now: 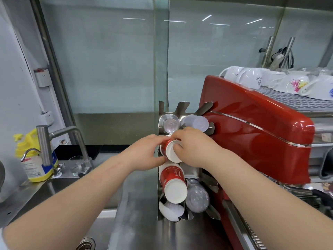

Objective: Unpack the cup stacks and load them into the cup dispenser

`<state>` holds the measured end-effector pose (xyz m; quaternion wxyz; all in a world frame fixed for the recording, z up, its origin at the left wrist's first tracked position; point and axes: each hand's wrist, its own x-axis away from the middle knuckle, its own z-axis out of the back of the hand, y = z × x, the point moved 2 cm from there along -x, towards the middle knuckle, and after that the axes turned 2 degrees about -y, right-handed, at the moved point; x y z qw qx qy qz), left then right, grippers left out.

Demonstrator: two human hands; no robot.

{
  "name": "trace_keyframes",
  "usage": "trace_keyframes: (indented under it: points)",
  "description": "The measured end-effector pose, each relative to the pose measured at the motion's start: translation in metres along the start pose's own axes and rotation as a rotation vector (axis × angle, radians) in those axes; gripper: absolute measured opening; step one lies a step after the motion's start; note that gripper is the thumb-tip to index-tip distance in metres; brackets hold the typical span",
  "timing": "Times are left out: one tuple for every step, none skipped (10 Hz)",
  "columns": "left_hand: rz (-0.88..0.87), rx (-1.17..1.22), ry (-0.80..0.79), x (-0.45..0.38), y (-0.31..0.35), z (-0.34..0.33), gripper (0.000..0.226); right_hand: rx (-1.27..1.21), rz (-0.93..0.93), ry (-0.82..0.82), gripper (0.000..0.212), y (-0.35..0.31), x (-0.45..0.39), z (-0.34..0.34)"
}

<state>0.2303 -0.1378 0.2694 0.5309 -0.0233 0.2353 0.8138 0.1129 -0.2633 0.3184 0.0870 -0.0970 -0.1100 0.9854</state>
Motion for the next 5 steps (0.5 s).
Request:
trace_keyframes:
  points:
    - [0.025,-0.073,-0.077,-0.003,0.004,0.009,0.056,0.1,-0.017,-0.075,0.03,-0.01,-0.001,0.008]
    - [0.022,-0.214,-0.176,-0.007,0.011,0.02,0.048,0.175,-0.03,-0.188,0.028,-0.018,-0.005,0.02]
    - [0.021,-0.379,-0.286,-0.011,0.023,0.036,0.04,0.237,-0.05,-0.277,0.03,-0.024,-0.012,0.036]
    - [0.038,-0.482,-0.363,-0.017,0.033,0.054,0.045,0.274,-0.048,-0.418,0.03,-0.027,-0.024,0.048]
    - [0.073,-0.523,-0.403,-0.02,0.035,0.072,0.05,0.305,-0.071,-0.569,0.039,-0.03,-0.029,0.059]
